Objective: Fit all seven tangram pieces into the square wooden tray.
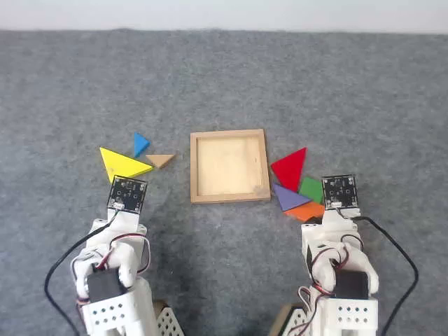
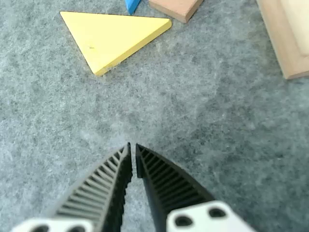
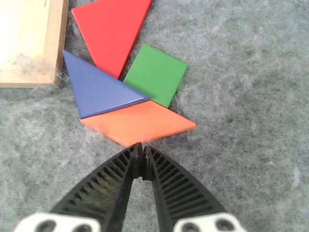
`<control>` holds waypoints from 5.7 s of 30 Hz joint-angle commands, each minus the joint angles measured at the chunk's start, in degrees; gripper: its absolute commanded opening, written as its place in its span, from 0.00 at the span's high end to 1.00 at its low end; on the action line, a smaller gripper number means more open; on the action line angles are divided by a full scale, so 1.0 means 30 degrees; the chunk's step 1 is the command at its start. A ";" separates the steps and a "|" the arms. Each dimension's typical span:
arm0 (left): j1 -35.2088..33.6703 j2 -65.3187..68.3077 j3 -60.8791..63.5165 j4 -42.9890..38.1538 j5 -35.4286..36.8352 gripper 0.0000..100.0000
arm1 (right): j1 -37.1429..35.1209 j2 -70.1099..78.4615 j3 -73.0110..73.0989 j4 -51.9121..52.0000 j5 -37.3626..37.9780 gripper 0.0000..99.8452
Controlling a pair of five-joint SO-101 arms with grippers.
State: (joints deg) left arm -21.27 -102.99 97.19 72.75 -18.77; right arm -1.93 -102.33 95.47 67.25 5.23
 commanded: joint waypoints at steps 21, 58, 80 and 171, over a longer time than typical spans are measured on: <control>0.0117 -0.0381 -0.0249 0.0088 0.0176 0.98 | 0.0278 0.0015 0.0352 -0.0249 -0.0117 0.99; 0.0117 -0.0381 -0.0249 0.0088 0.0176 0.98 | 0.0278 0.0015 0.0352 -0.0249 -0.0117 0.99; 0.0117 -0.0381 -0.0249 0.0088 0.0176 0.98 | 0.0220 0.0015 0.0352 0.0952 -0.0205 0.99; 0.0762 2.3473 -1.3993 -0.8557 0.8791 0.79 | -0.4674 3.1516 -2.0161 -0.7048 -0.9524 0.74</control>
State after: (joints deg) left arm -17.41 -27.47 54.99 48.75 6.81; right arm -15.56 -11.08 43.78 42.46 -19.91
